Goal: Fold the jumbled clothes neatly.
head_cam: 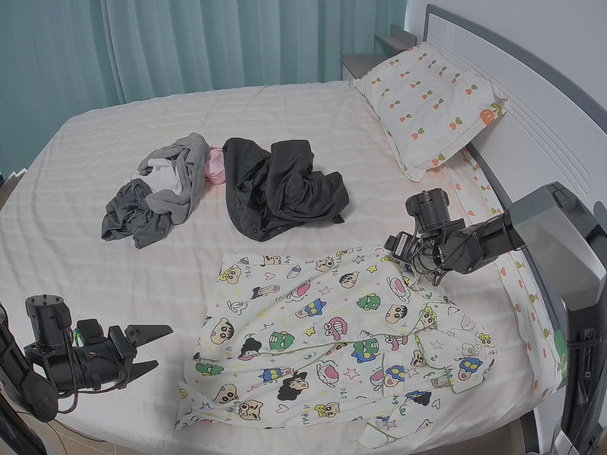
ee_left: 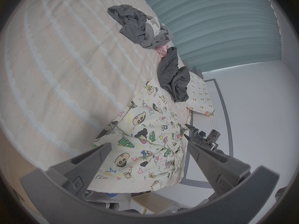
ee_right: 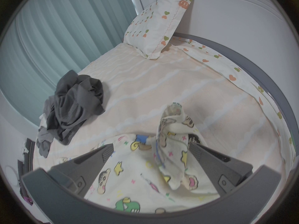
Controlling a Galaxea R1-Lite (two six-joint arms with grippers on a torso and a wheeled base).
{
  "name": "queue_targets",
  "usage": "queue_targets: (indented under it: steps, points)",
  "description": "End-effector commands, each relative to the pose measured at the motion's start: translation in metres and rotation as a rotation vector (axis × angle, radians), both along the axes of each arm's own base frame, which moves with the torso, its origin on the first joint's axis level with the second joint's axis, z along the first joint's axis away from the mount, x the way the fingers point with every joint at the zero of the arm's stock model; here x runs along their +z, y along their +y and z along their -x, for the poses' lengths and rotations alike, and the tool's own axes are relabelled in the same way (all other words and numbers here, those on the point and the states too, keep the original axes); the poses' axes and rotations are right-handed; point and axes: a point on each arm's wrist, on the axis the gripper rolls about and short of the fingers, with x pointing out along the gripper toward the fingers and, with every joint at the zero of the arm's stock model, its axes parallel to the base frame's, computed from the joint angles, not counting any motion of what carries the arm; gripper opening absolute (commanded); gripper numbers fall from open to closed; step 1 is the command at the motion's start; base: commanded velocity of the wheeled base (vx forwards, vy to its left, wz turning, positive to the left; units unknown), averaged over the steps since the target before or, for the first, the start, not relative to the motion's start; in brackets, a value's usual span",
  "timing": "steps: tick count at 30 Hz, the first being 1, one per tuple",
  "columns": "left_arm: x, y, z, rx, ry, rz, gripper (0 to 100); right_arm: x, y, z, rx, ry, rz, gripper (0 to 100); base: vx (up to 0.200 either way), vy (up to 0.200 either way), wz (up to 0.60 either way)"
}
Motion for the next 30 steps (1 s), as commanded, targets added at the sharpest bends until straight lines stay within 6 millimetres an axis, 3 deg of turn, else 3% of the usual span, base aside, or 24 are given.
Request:
queue_targets:
  steps: [1, 6, 7, 12, 18, 22, 26, 30]
  points:
    - [-0.001, 0.000, 0.003, 0.000, 0.010, 0.001, 100, -0.023, 0.000, -0.018, -0.049, 0.009, 0.021, 100, 0.000, 0.000, 0.00]
    - [-0.001, 0.000, 0.003, 0.000, 0.010, 0.001, 100, -0.025, -0.003, -0.026, -0.076, -0.007, 0.029, 100, 0.000, 0.000, 0.00]
    - [-0.001, 0.000, 0.003, 0.000, 0.010, 0.001, 100, -0.026, -0.003, -0.026, -0.079, -0.009, 0.032, 0, 0.000, 0.000, 0.00]
    - [-0.001, 0.000, 0.003, 0.000, 0.010, 0.001, 100, -0.022, -0.009, -0.025, -0.102, -0.014, 0.043, 0, 0.000, 0.000, 0.00]
    - [-0.001, 0.000, 0.003, 0.000, 0.010, 0.001, 100, 0.004, -0.030, -0.029, -0.144, -0.066, 0.022, 0, 0.000, 0.000, 0.00]
    - [-0.001, -0.001, 0.003, -0.006, 0.011, 0.001, 100, 0.028, -0.052, -0.038, -0.194, -0.135, -0.018, 0, 0.000, 0.000, 0.00]
    - [-0.001, -0.002, 0.003, -0.007, 0.012, 0.002, 100, 0.038, -0.064, -0.050, -0.231, -0.182, -0.063, 0, 0.000, 0.000, 0.00]
    - [-0.002, -0.002, 0.003, -0.008, 0.014, 0.002, 100, 0.036, -0.068, -0.065, -0.241, -0.210, -0.117, 0, 0.000, 0.000, 0.00]
